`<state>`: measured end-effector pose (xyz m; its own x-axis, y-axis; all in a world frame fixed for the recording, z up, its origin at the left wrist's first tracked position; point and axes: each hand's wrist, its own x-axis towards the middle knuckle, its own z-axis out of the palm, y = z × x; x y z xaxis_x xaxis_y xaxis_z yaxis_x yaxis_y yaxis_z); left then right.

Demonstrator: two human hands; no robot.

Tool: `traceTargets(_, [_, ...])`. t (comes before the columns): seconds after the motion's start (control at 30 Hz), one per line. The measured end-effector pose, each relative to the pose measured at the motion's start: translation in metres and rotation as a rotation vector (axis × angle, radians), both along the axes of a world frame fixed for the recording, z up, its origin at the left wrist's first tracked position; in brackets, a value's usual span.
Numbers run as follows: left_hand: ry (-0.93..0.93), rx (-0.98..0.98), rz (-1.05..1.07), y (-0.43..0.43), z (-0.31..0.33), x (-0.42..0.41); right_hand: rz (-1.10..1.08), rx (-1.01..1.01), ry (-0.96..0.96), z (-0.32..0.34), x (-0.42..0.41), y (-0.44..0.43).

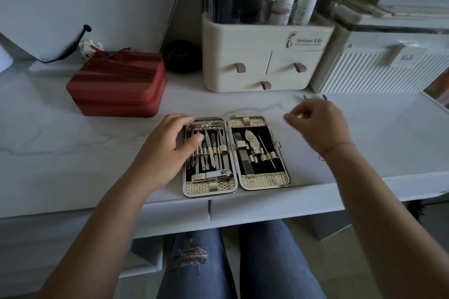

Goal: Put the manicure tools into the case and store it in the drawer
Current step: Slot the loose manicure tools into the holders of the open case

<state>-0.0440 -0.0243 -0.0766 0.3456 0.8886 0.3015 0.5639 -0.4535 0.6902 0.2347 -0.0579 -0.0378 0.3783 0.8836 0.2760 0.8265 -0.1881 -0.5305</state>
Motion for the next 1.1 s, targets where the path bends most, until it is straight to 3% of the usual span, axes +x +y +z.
traceTargets(0.17, [-0.004,0.006,-0.003,0.0,0.0,0.0,-0.231,-0.034,-0.139,-0.013,0.053,-0.004])
traceTargets(0.67, [0.008,0.01,0.001,-0.001,0.001,0.0,-0.164,-0.077,-0.315,-0.015,0.054,-0.005])
traceTargets(0.87, [0.019,0.016,0.003,-0.001,0.002,0.001,-0.188,-0.108,-0.479,-0.015,0.051,0.0])
traceTargets(1.1, [0.019,0.024,0.004,-0.002,0.003,0.001,-0.161,-0.132,-0.438,-0.007,0.046,0.0])
